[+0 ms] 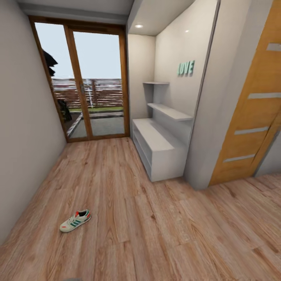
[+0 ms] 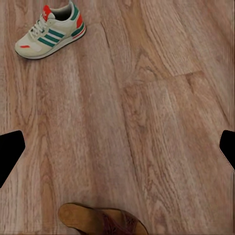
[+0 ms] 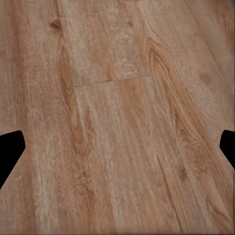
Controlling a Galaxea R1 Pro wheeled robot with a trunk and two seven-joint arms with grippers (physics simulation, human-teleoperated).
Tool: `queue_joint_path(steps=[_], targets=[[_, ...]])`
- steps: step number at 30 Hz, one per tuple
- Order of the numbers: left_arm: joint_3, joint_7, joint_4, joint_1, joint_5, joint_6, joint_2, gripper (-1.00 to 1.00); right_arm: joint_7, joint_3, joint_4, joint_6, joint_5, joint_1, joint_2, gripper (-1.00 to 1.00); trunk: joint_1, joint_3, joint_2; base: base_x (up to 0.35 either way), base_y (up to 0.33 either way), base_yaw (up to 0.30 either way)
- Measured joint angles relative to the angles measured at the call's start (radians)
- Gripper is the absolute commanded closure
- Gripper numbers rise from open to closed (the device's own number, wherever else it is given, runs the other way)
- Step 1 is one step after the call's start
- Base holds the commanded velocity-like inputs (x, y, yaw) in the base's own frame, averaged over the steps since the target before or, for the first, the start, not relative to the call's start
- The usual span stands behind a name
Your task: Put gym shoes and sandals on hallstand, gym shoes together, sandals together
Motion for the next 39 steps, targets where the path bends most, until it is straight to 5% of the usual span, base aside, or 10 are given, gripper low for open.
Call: queue_joint_path(steps=[39], targets=[[0.000,0.000,-0.001,0.000,0.000,0.000,-0.001,-1.00,0.000,0.000,-0.001,0.000,0.000,0.000,0.000,-1.00,0.000,0.000,0.000,0.000,0.000,-0.264]])
